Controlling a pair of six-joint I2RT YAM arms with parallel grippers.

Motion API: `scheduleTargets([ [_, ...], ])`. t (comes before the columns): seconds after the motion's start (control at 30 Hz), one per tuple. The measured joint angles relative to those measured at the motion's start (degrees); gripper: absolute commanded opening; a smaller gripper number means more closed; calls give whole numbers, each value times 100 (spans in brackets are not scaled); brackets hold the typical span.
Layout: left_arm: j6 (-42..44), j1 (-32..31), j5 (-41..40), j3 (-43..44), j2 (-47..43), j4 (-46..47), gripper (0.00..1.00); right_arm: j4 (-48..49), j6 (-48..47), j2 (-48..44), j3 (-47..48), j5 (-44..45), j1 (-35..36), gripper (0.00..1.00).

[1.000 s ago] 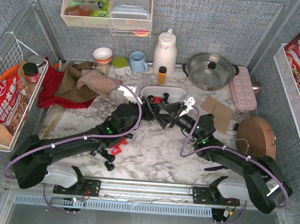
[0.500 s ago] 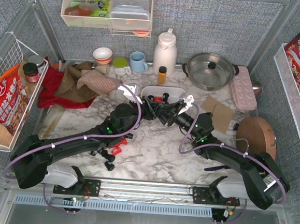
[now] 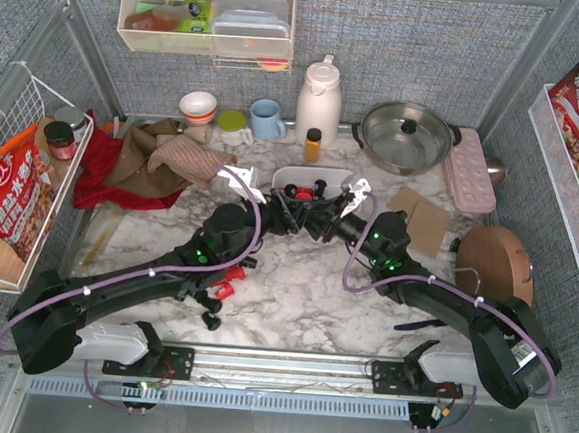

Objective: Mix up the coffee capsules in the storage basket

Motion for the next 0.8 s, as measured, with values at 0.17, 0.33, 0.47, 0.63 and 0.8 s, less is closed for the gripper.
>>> scheduleTargets([
  [0.17, 61, 0, -188, -216, -457, -249, 71, -413, -83, -7, 31, 131, 0, 21],
  [0.33, 122, -2, -417, -514, -1008, -450, 71, -748, -210, 46, 149, 256, 0, 23],
  [0.47, 144, -2, -680, -564, -1388, -1071, 71, -1447, -496, 251, 603, 573, -15, 33],
  [0.63, 111, -4, -905, -772, -1799, -2168, 71, -2420, -815, 866, 1259, 1228, -199, 38],
  [0.8, -208, -4, -1023, -1130, -2216, -3311, 71, -3128, -800, 1644, 1740, 1753, -595, 58],
])
